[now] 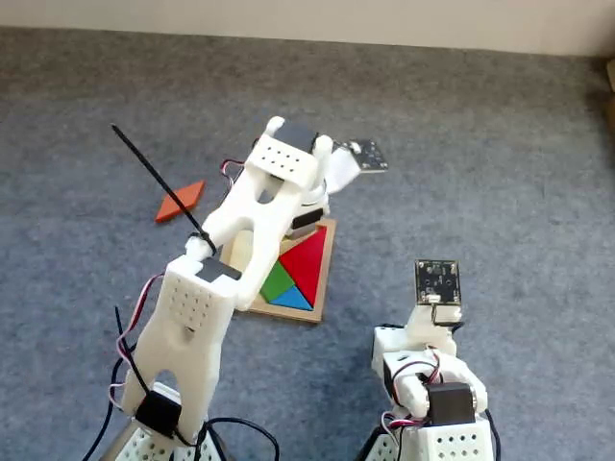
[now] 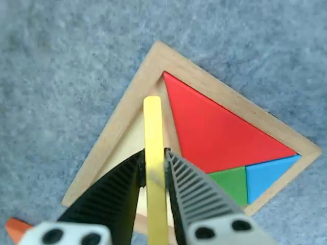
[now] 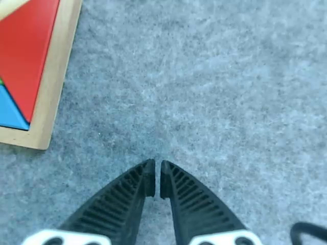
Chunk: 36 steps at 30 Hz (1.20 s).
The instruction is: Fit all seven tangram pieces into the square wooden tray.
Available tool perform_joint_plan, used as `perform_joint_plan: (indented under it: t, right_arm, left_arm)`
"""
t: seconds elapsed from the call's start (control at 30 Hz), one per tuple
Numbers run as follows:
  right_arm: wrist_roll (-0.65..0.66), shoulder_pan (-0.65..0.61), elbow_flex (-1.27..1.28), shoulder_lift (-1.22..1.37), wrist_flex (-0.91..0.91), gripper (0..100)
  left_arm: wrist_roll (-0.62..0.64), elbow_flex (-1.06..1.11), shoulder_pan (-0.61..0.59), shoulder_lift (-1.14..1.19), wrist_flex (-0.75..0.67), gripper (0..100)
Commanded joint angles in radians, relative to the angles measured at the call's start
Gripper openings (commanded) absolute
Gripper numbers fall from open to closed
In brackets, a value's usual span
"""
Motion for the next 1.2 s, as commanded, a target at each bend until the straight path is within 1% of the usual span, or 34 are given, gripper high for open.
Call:
perform_joint_plan:
  t: [0.0, 0.1, 0.17, 0.3, 0.63, 1.0, 1.17]
  right_arm:
    - [-0.006, 0.010, 0.136, -0.022, 0.007, 3.4]
    - [-0.006, 0.010, 0.136, -0.022, 0.007, 3.4]
    - [-0.006, 0.010, 0.136, -0.022, 0.007, 3.4]
    - [-0.006, 0.010, 0.136, -0.022, 0.007, 3.4]
    - [-0.006, 0.010, 0.136, -0.022, 0.007, 3.4]
    - [-0.006, 0.010, 0.136, -0.022, 0.007, 3.4]
    - [-0.006, 0.010, 0.136, -0.022, 0.007, 3.4]
  left_arm:
    - [0.009, -0.081, 0.005, 0.012, 0.002, 10]
    - [0.009, -0.113, -0.018, 0.028, 0.002, 19]
    - [0.009, -0.147, -0.036, 0.038, 0.002, 20]
    - [0.009, -0.194, -0.065, 0.044, 0.005, 21]
    - [0.008, -0.223, -0.156, 0.045, 0.000, 21]
    - [0.014, -0.245, -0.159, 0.036, 0.008, 21]
    - [0.015, -0.328, -0.197, 0.036, 0.009, 20]
